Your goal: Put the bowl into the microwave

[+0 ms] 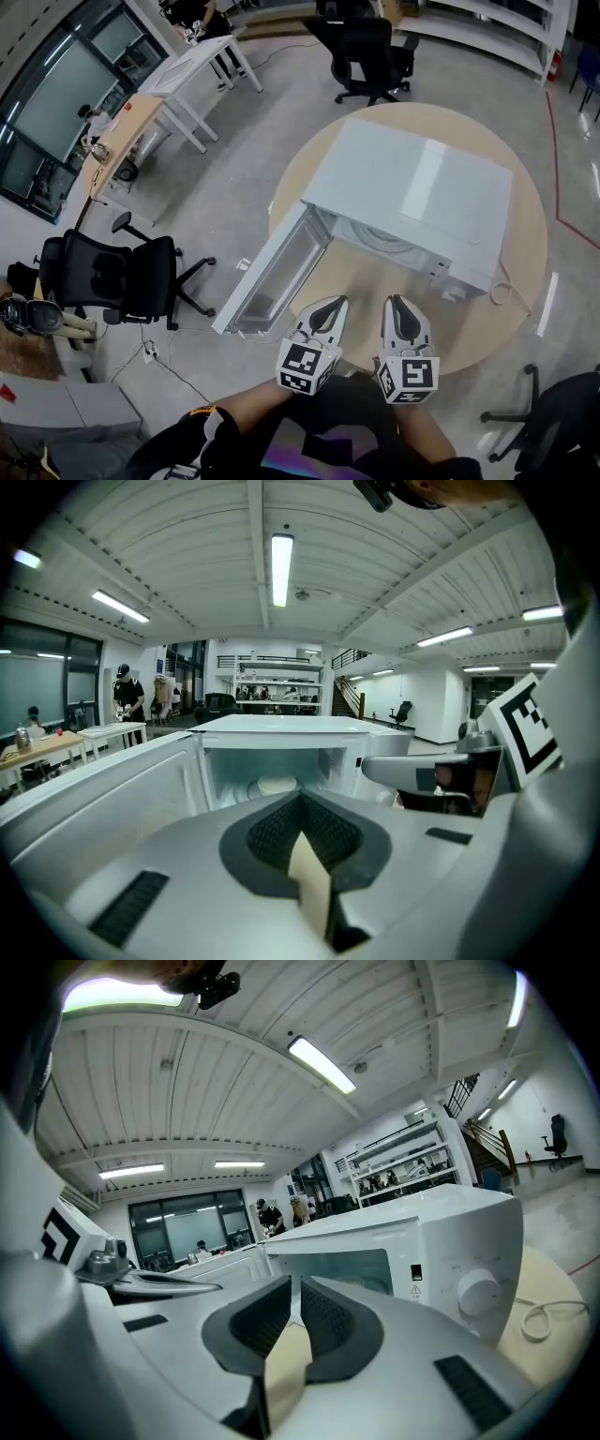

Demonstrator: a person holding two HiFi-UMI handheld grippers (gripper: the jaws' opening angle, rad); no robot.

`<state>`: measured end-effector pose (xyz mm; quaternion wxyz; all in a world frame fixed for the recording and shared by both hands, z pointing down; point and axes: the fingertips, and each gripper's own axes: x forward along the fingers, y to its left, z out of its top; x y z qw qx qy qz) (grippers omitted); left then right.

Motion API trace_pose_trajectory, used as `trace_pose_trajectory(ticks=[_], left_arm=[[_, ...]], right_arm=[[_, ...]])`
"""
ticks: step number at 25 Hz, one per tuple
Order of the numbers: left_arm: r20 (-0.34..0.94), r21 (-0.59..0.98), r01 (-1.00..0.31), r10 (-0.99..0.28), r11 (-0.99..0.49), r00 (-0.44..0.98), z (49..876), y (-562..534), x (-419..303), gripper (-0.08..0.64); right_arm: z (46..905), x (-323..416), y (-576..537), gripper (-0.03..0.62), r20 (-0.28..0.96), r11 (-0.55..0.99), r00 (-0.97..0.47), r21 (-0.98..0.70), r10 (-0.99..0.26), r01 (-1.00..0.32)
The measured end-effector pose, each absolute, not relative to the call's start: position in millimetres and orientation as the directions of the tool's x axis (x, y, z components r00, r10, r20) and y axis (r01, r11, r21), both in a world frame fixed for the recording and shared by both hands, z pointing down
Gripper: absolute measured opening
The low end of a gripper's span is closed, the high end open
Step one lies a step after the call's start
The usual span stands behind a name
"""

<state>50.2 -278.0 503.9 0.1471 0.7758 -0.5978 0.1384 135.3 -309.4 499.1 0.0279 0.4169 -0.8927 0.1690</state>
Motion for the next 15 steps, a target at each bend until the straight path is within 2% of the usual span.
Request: trace_pose_trajectory(ticks=[7, 15], left_arm=[[0.350, 0.050, -0.961, -0.896, -0.272, 0.272, 486.2, -262.2, 49.3, 0.046], [0.316, 0.060, -0.967, -0.914, -0.247, 0.253, 479.8, -223.3, 5.8, 0.046]], right_arm=[[477.7, 119.7, -288.4, 0.046, 0.179, 0.636, -0.672, -0.219, -0.719, -0.740], [470.1, 74.8, -249.9, 0.046, 0.183, 0.675, -0.696, -0.170, -0.694, -0.718]])
